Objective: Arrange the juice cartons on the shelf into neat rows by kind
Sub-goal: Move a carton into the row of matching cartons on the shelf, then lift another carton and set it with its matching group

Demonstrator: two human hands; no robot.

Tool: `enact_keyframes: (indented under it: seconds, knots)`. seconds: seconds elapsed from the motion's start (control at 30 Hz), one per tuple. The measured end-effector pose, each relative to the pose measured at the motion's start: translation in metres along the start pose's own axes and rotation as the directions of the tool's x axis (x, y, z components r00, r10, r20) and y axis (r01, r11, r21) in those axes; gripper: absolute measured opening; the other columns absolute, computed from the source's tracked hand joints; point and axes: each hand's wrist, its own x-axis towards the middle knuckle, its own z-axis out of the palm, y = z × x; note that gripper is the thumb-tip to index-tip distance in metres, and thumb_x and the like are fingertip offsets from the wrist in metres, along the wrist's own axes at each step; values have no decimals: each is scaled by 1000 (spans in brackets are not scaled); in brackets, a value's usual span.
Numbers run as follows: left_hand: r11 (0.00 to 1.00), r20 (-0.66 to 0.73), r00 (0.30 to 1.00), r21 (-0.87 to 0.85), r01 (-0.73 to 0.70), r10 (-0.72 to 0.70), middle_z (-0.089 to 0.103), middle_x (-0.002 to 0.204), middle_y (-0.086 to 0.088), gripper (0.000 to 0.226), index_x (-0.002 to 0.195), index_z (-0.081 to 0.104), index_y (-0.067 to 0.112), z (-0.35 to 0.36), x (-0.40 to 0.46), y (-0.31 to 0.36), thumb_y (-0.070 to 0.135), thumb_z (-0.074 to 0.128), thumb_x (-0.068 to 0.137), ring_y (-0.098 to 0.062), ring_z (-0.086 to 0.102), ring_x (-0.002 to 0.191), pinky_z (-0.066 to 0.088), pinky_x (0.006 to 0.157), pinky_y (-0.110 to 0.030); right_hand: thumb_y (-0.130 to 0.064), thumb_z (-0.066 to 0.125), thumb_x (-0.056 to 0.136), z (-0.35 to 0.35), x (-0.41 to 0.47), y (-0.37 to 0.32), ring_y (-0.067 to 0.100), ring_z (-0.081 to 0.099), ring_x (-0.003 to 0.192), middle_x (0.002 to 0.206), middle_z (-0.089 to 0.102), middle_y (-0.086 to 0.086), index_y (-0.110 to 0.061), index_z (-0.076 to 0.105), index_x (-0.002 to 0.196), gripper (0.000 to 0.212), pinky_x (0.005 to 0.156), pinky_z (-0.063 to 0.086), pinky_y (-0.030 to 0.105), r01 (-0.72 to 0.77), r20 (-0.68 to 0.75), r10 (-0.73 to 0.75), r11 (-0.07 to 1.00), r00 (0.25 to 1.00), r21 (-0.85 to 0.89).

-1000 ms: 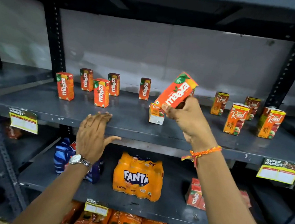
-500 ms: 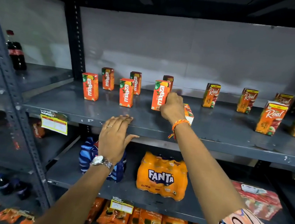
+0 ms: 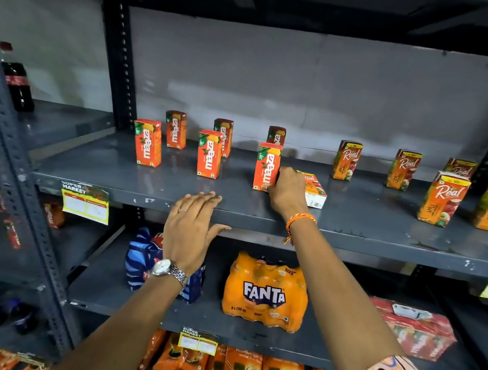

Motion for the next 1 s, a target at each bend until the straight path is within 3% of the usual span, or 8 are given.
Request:
enact_keyframes:
  seconds: [0.23,0.33,0.4,0.43,0.53,0.63,0.8,1.0]
  knots:
    - [999,42,999,-46,16,-14,66,129,0,58,127,62,17,16,-23,16,57,49,86,-20,59,122,29,113,-33,-15,65,90,-2,-31,22,40,60,113,120,66,22,2,63,114,30,96,45,41,2,55,-2,1000,998,3]
    - [999,36,999,-44,12,-10,66,129,0,58,127,62,17,16,-28,21,56,50,86,-21,59,122,30,113,-34,-22,67,89,-22,-46,39,36,67,104,112,71,20,-1,66,116,34,87,52,36,-47,-169,75,985,983,166]
    - [999,29,1000,-37,12,-10,65,130,-1,58,127,62,16,14,-17,16,56,51,86,-21,59,122,30,113,-34,-33,61,92,-39,-46,46,38,64,104,112,67,22,0,67,109,37,83,51,36,-98,-322,124,990,939,99]
    - [999,30,999,-30,17,-16,65,130,-1,58,127,62,16,14,-13,15,56,52,86,-21,59,122,30,114,-34,-37,57,93,-47,-45,50,41,58,111,120,59,25,3,65,108,44,88,49,40,-156,-331,158,987,930,34]
    - [999,21,1000,-33,15,-14,65,131,-1,58,128,61,16,11,-8,16,55,52,87,-21,58,124,29,114,-35,-47,46,93,-52,-37,57,45,39,128,139,40,25,4,57,124,61,102,40,51,-336,-132,324,939,937,-79]
    - [999,16,1000,-32,14,-13,64,132,-1,57,129,61,15,8,-3,12,53,56,86,-21,58,125,27,115,-35,-50,42,93,-50,-32,54,44,38,131,142,42,25,0,55,130,64,104,38,51,-311,-28,310,944,950,-109]
    - [999,34,999,-29,22,-21,63,134,-2,58,131,59,15,3,2,7,55,51,89,-22,56,126,26,116,-34,-47,50,88,-51,-25,45,44,59,112,123,62,24,1,61,116,57,94,50,46,-261,-10,261,965,965,-18]
    - [998,61,997,-42,49,-46,61,135,-3,59,132,58,15,-3,4,4,55,55,89,-22,54,127,27,116,-36,-20,52,88,-68,-22,48,40,61,98,103,64,22,2,57,88,22,84,50,42,-261,-6,268,943,963,204]
